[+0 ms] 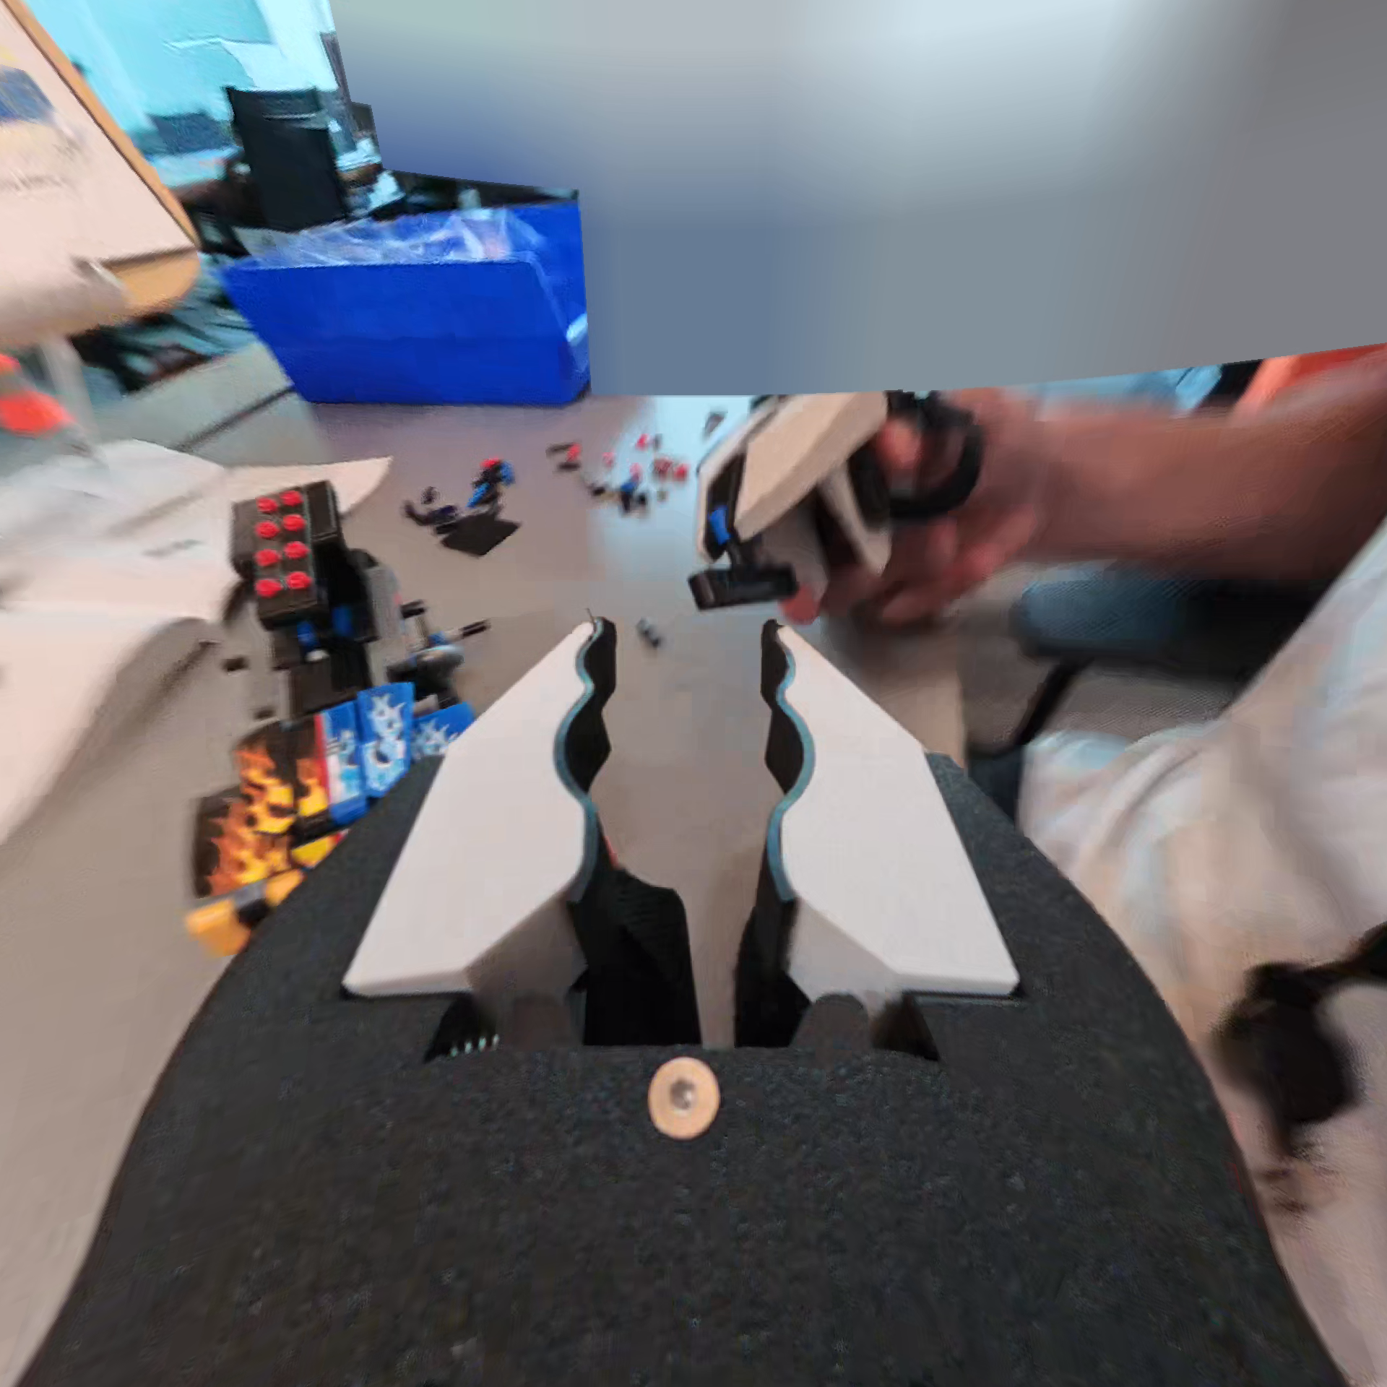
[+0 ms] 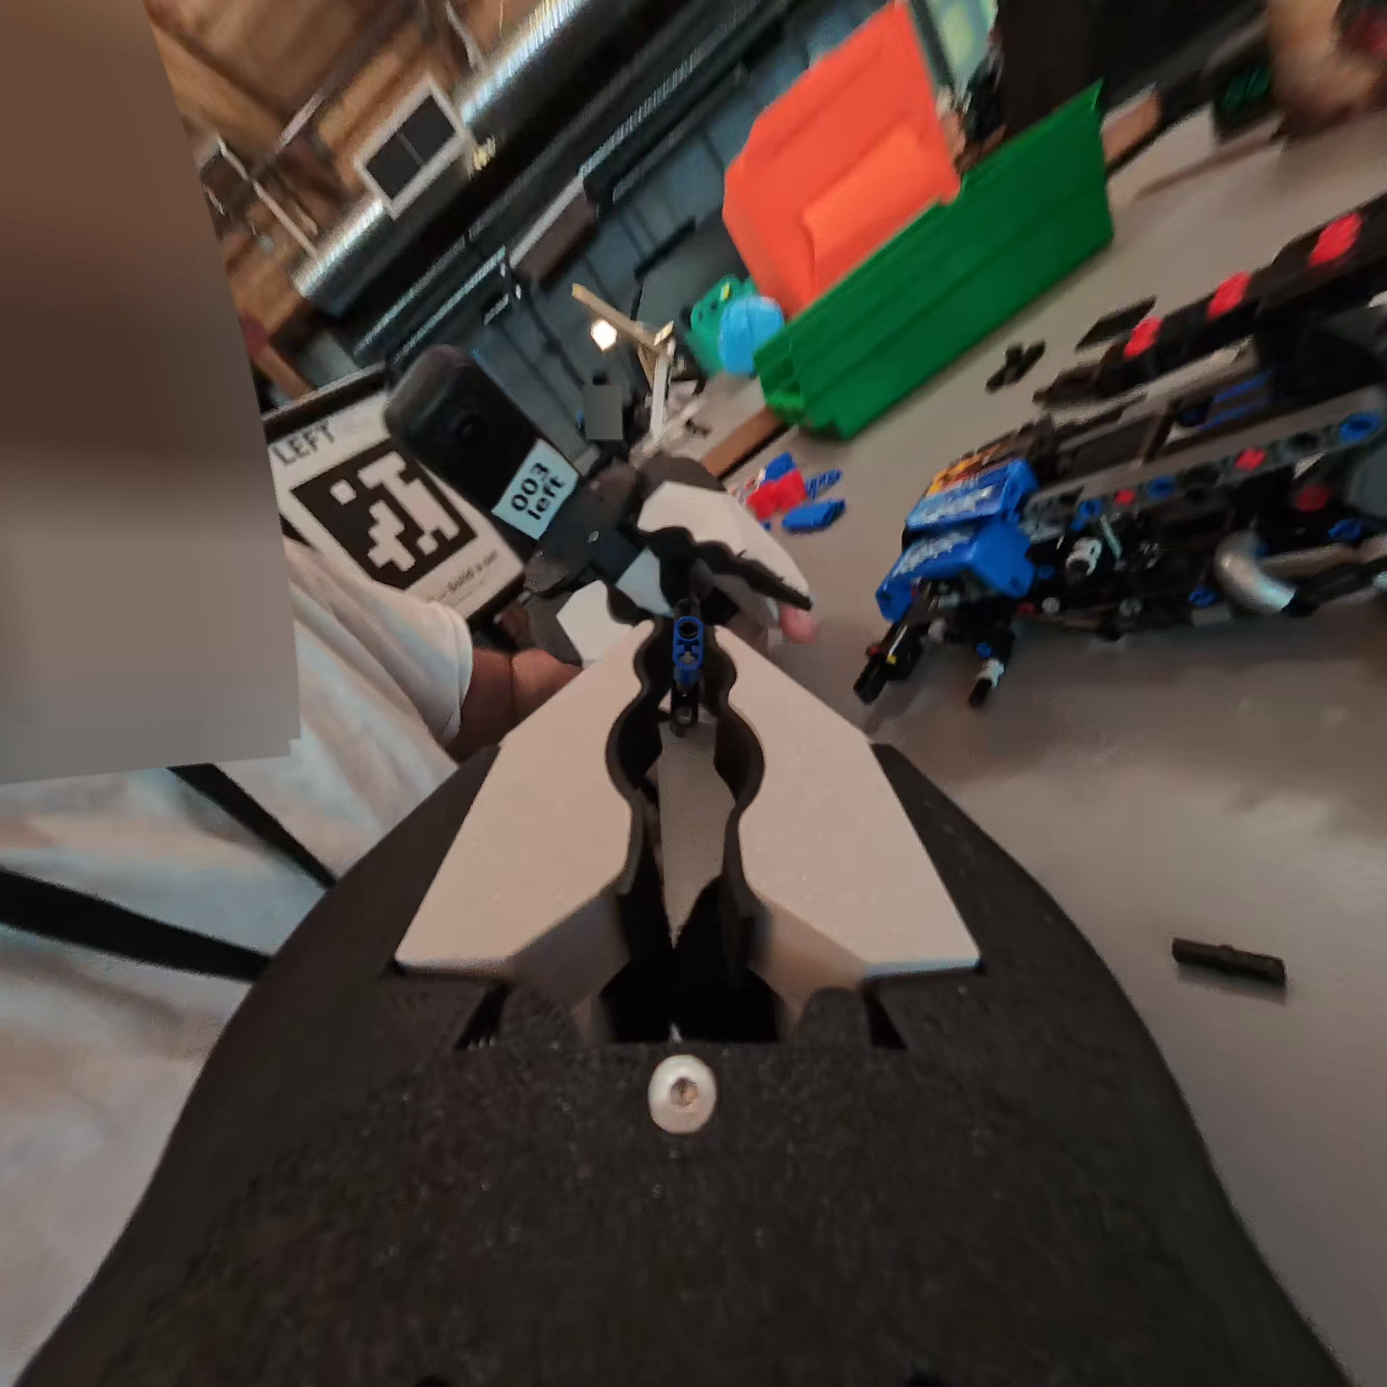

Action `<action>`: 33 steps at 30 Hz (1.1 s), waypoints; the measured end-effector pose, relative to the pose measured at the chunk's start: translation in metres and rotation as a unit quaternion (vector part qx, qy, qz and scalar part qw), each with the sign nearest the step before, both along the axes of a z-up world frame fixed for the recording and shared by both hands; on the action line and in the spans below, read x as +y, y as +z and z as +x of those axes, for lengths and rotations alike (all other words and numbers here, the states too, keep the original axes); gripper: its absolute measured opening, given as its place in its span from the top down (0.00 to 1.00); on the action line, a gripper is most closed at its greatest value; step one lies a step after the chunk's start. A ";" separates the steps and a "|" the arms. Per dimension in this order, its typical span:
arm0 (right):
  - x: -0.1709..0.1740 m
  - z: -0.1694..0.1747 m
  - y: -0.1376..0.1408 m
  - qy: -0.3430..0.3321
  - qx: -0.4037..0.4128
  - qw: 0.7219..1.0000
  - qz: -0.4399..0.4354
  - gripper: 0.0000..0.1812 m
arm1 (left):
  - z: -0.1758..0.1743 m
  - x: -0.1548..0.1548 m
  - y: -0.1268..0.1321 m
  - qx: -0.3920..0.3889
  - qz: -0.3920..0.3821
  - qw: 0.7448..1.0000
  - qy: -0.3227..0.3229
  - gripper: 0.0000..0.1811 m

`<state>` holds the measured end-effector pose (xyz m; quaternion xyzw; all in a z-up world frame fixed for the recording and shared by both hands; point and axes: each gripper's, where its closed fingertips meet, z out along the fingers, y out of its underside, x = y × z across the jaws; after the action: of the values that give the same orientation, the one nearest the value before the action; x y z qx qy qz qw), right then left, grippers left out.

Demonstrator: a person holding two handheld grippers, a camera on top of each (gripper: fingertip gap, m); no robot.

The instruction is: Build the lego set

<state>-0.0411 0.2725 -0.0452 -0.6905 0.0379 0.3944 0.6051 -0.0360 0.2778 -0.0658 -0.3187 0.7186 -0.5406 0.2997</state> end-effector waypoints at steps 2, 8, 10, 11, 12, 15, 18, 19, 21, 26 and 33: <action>0.003 0.000 0.009 -0.031 -0.017 0.999 0.039 0.97 | -0.005 -0.006 0.017 0.030 -0.120 0.992 -0.041 0.83; 0.009 0.001 0.021 -0.069 -0.021 0.993 0.093 0.96 | -0.004 -0.011 0.032 0.043 -0.223 0.971 -0.071 0.94; 0.009 0.000 0.021 -0.063 -0.020 0.993 0.096 0.96 | -0.005 -0.011 0.033 0.045 -0.227 0.970 -0.077 0.96; 0.008 -0.001 0.021 -0.064 -0.023 0.993 0.096 0.96 | -0.006 -0.012 0.033 0.046 -0.229 0.969 -0.083 0.97; 0.008 -0.002 0.021 -0.062 -0.026 0.993 0.099 0.96 | -0.007 -0.012 0.033 0.045 -0.228 0.969 -0.087 0.97; 0.005 -0.004 0.021 -0.058 -0.040 0.993 0.099 0.95 | -0.009 -0.014 0.034 0.044 -0.225 0.969 -0.096 0.97; 0.001 -0.007 0.020 -0.057 -0.060 0.991 0.101 0.96 | -0.013 -0.016 0.034 0.041 -0.222 0.968 -0.107 0.97; 0.001 -0.007 0.019 -0.056 -0.071 0.991 0.099 0.96 | -0.013 -0.016 0.033 0.044 -0.220 0.969 -0.108 0.97; 0.001 -0.006 0.017 -0.055 -0.083 0.991 0.093 0.96 | -0.012 -0.016 0.032 0.049 -0.220 0.968 -0.107 0.97; 0.000 -0.007 0.015 -0.051 -0.105 0.989 0.088 0.96 | -0.013 -0.016 0.031 0.053 -0.215 0.969 -0.111 0.97; -0.004 -0.010 0.011 -0.042 -0.155 0.983 0.087 0.96 | -0.015 -0.020 0.028 0.065 -0.213 0.967 -0.124 0.97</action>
<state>-0.0515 0.2688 -0.0341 -0.6859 -0.0614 0.2585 0.6774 -0.0509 0.2582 -0.0373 -0.3176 0.6388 -0.6923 0.1084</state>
